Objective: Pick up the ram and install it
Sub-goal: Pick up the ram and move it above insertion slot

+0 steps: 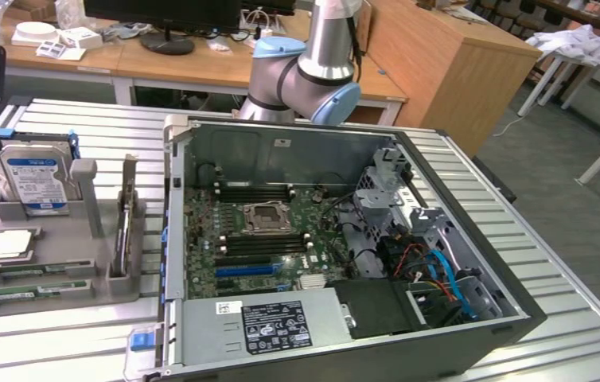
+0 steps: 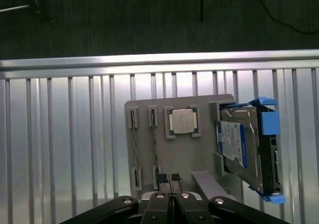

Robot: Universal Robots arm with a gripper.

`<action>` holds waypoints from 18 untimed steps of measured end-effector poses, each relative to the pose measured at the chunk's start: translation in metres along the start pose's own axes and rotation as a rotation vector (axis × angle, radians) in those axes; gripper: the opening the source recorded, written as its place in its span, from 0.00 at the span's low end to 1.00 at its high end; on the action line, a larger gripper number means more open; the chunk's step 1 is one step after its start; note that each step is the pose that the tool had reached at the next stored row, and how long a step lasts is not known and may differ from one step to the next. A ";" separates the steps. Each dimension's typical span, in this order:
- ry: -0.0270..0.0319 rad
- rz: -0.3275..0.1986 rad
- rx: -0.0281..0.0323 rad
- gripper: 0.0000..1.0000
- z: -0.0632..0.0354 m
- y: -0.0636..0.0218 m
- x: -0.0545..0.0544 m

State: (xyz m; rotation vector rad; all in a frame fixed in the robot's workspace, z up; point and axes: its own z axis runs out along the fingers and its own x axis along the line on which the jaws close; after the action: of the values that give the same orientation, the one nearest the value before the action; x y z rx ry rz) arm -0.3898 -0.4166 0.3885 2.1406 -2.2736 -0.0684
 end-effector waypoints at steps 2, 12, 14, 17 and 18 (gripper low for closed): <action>0.0000 0.000 0.0000 0.11 0.0000 -0.0001 0.000; 0.0000 -0.002 0.0000 0.11 -0.0001 -0.0033 0.000; 0.0000 -0.003 0.0000 0.11 -0.0001 -0.0036 0.000; 0.0001 -0.003 -0.0001 0.11 -0.0002 -0.0037 0.000; 0.0001 -0.003 -0.0001 0.11 -0.0002 -0.0038 0.000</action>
State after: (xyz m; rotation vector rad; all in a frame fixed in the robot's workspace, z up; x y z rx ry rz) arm -0.3860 -0.4166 0.3885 2.1441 -2.2702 -0.0684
